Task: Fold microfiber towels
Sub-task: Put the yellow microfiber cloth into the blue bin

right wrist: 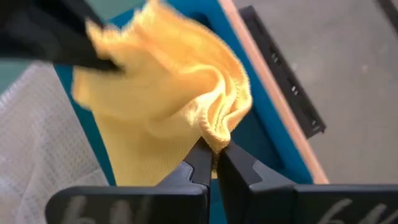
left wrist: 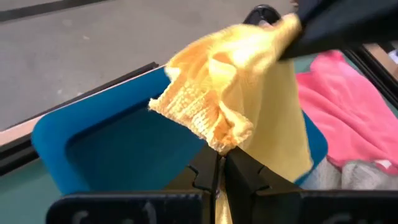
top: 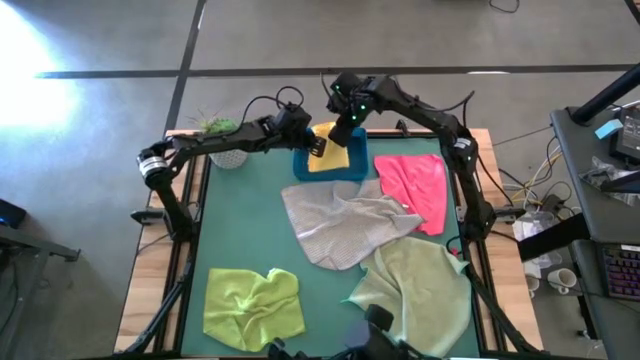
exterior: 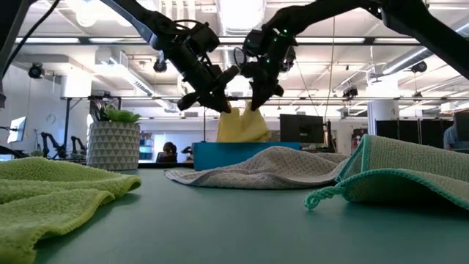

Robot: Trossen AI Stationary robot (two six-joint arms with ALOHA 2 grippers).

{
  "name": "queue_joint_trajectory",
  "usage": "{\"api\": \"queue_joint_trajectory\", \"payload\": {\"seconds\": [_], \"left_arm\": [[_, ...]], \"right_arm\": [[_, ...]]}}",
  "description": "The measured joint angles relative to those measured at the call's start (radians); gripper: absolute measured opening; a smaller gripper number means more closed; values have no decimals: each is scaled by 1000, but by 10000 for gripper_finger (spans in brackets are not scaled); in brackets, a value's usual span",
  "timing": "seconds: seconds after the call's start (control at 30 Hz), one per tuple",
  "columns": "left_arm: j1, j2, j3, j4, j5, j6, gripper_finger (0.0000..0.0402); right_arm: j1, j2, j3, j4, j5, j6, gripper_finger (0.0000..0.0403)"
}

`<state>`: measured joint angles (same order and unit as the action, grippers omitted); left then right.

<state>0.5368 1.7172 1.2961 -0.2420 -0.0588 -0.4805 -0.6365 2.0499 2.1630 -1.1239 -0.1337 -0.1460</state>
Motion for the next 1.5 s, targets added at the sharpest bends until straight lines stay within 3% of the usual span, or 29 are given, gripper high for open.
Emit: {"api": "queue_joint_trajectory", "payload": {"seconds": [0.2,0.7,1.07,1.5], "left_arm": [[5,-1,-9,-41,-65,-9,1],[54,-2,-63,-43,-93,-9,1],[60,94,-55,16,-78,-11,1],[64,111,-55,18,-101,-13,1]], "right_arm": [[0,0,-96,44,-6,10,8],[-4,6,-252,232,-9,67,8],[-38,6,-257,281,0,52,8],[-46,17,-332,332,-7,48,8]]}}
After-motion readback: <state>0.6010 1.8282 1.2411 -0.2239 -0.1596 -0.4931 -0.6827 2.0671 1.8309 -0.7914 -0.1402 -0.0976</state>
